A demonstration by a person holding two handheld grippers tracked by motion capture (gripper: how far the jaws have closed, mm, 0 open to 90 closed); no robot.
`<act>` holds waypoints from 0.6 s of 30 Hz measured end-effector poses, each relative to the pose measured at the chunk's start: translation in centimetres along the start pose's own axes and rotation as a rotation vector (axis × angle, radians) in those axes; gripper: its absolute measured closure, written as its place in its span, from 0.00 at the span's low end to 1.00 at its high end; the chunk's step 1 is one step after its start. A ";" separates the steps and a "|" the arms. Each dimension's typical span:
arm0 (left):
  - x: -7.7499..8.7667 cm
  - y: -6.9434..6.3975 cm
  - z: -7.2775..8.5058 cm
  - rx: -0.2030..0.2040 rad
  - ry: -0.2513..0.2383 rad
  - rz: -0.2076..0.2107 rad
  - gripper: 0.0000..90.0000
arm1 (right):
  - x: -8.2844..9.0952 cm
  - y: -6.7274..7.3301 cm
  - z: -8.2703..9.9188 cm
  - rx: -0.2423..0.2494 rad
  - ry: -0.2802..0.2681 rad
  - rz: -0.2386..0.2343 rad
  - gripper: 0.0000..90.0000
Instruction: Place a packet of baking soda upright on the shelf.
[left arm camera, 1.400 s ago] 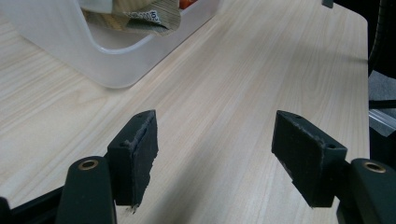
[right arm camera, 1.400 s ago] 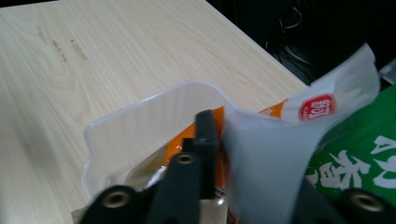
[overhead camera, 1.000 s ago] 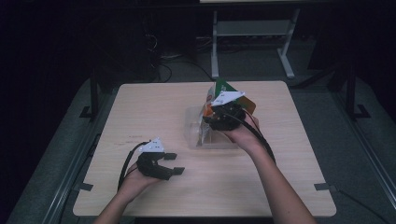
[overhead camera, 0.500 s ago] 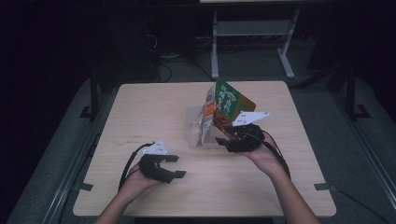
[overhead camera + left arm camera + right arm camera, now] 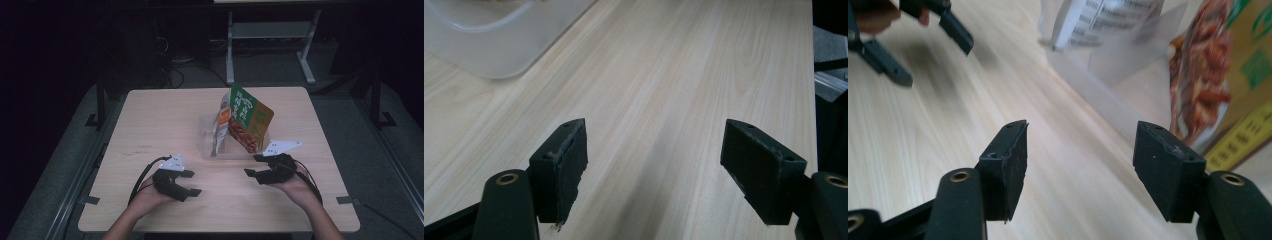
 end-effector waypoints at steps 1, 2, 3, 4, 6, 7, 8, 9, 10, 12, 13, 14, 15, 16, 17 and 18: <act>0.0 -0.1 0.0 -0.003 0.006 0.005 0.29 | 0.1 0.0 0.4 0.002 0.005 -0.002 0.41; -0.1 -0.1 0.1 -0.008 0.008 0.006 0.29 | 0.1 0.0 0.8 0.001 0.001 -0.003 0.41; -0.2 -0.2 0.1 -0.012 0.011 0.011 0.29 | 0.2 0.0 1.2 -0.004 0.002 -0.007 0.40; -0.3 -0.3 0.1 -0.013 0.013 0.015 0.28 | 0.3 0.0 1.6 -0.001 0.003 -0.009 0.40; -0.5 -0.4 0.2 -0.022 0.024 0.028 0.28 | 0.4 -0.1 2.3 0.003 0.009 -0.010 0.38; -0.6 -0.4 0.3 -0.031 0.028 0.031 0.28 | 0.4 -0.1 2.6 -0.001 0.013 -0.010 0.38; -0.7 -0.6 0.4 -0.030 0.032 0.035 0.28 | 0.3 -0.3 2.7 0.008 0.017 -0.006 0.38; -0.8 -0.6 0.4 -0.036 0.041 0.037 0.27 | 0.2 -0.4 2.9 0.010 0.023 -0.001 0.38; -0.9 -0.7 0.5 -0.046 0.051 0.037 0.27 | 0.0 -0.5 2.9 0.014 0.025 -0.002 0.38; -1.0 -0.7 0.6 -0.058 0.059 0.040 0.26 | -0.2 -0.7 3.1 0.014 0.029 -0.007 0.38; -1.1 -0.7 0.6 -0.059 0.060 0.042 0.26 | -0.3 -0.7 3.1 0.013 0.032 -0.009 0.38; -1.1 -0.8 0.6 -0.059 0.060 0.043 0.26 | -0.4 -0.8 3.2 0.017 0.040 -0.005 0.38; -1.1 -0.7 0.7 -0.063 0.062 0.042 0.26 | -0.5 -0.8 3.2 0.024 0.044 -0.003 0.38; -1.1 -0.7 0.7 -0.067 0.066 0.043 0.26 | -0.6 -0.9 3.3 0.028 0.046 -0.005 0.38; -1.1 -0.7 0.7 -0.066 0.066 0.044 0.26 | -0.6 -0.8 3.3 0.027 0.047 -0.007 0.38; -1.1 -0.7 0.7 -0.067 0.066 0.044 0.26 | -0.6 -0.8 3.3 0.028 0.047 -0.009 0.38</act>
Point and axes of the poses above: each handheld gripper's, and its own axes: x roughly backward along the jaws, z roughly out of its underside, y roughly to its left, the point moved 7 cm from there along -x, roughly forward along the jaws, and after that the axes turned 8 degrees about -x, right-handed, at the moved point
